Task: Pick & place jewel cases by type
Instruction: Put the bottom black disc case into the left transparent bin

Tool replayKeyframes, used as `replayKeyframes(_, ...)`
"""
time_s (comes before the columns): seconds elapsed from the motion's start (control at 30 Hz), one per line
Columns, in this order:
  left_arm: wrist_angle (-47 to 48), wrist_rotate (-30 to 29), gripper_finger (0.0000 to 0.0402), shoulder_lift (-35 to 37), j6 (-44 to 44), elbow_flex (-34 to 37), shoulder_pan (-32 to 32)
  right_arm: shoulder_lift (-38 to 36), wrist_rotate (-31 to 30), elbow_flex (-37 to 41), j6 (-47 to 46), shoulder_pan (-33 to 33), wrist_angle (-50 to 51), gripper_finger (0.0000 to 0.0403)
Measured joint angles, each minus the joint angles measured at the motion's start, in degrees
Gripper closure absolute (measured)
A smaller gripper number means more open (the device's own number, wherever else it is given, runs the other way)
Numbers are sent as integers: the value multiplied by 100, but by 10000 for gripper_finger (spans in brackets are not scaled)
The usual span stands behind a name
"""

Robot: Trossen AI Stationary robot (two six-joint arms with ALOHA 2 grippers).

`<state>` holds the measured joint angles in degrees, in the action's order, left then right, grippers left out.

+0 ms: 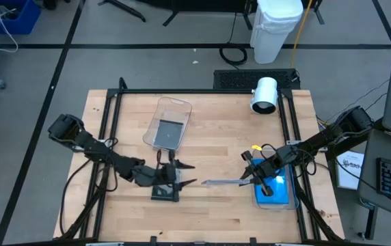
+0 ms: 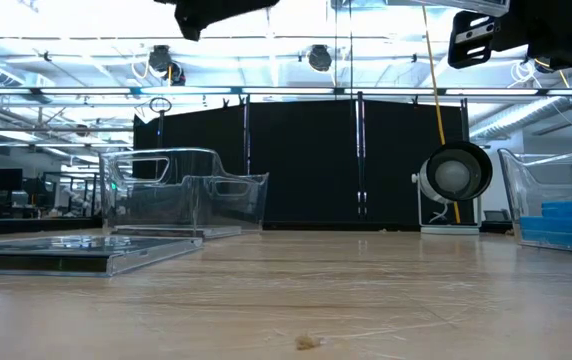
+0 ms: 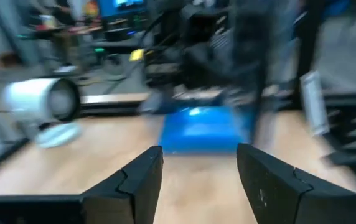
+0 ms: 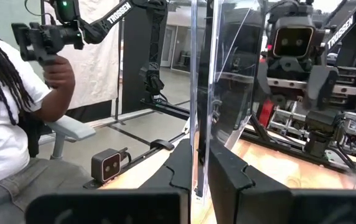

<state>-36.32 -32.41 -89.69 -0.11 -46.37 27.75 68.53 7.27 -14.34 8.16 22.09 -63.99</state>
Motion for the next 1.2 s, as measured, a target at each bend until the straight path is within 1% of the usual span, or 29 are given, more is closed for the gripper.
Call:
replayKeyframes(0.17, -581, 950, 190, 2, -616, -2, -95, 0, 0, 1, 0, 0, 2, 385)
replayKeyframes(0.27, -645, 1177, 190, 2, -948, -2, -145, 0, 0, 1, 0, 0, 1, 385)
replayKeyframes(0.33, -720, 1181, 190, 2, -1090, -2, -149, 0, -1, 1, 0, 0, 4, 385)
replayKeyframes(0.57, -767, 1181, 190, 2, -1090, -2, -149, 0, -2, 1, 11, 0, 4, 385)
replayKeyframes(0.83, -796, 1165, 190, -40, -357, -2, -29, 0, -1, 2, 46, -2, 7, 385)
replayKeyframes(1.03, -1054, 1127, 190, -180, -205, -2, 36, 0, -1, 2, 46, -2, 9, 385)
replayKeyframes(1.2, -1125, 851, 190, -302, -149, -59, 28, 0, -2, 0, 46, -2, 33, 385)
